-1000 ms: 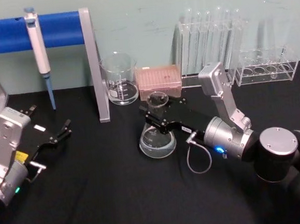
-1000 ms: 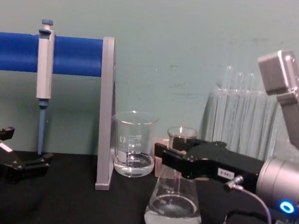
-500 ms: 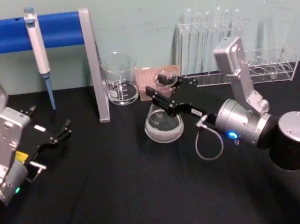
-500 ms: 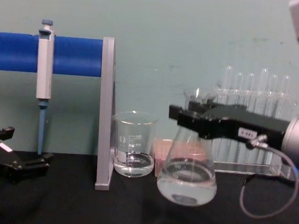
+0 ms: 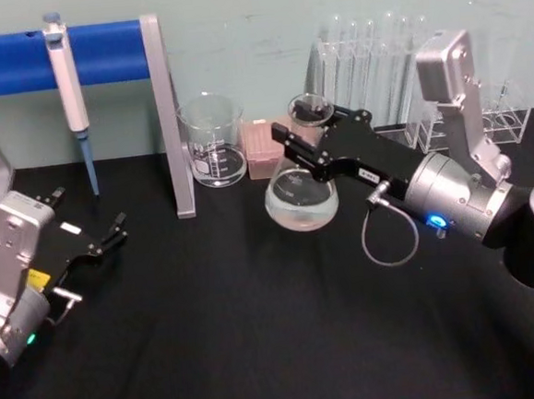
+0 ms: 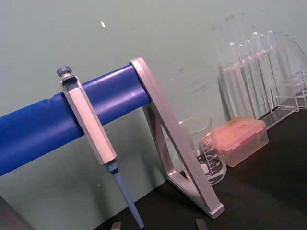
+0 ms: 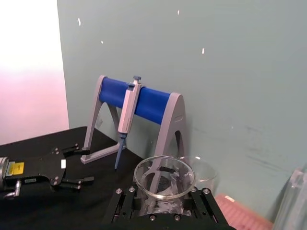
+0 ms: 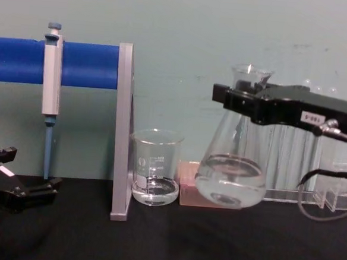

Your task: Grasp the erlenmeyer flask with one hand, shake it three times, then place it back.

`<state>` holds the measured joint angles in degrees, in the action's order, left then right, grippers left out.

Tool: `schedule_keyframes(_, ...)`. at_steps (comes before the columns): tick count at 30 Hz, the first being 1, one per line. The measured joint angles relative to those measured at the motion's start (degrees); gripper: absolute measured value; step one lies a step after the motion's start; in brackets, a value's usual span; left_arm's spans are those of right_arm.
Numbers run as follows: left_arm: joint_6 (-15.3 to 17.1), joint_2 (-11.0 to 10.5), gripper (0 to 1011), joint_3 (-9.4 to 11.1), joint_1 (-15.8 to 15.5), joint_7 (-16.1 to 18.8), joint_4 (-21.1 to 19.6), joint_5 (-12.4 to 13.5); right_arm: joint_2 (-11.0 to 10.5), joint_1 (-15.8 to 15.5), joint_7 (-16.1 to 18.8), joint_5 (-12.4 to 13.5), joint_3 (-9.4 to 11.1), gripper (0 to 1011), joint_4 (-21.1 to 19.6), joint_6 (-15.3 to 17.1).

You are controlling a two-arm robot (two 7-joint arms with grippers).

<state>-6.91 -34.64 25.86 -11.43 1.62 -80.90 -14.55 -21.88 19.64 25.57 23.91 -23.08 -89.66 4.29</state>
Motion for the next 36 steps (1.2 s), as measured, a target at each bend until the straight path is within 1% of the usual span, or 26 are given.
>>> schedule_keyframes(12,0.00,0.00,1001,0.00,0.00,0.00,0.00,0.00,-0.98,-0.34,-0.30,1.23,0.34,447,-1.07,-0.17)
schedule_keyframes(22,0.00,0.00,1001,0.00,0.00,0.00,0.00,0.00,-1.33,-0.28,0.04,1.77,-0.25,447,-0.82,-0.54)
schedule_keyframes(29,0.00,0.00,1001,0.00,0.00,0.00,0.00,0.00,-1.81,0.15,2.32,2.55,-1.34,447,-0.57,-1.41)
schedule_keyframes(36,0.00,0.00,1001,0.00,0.00,0.00,0.00,0.00,-2.72,0.53,5.84,3.68,-3.48,447,-0.65,-2.41)
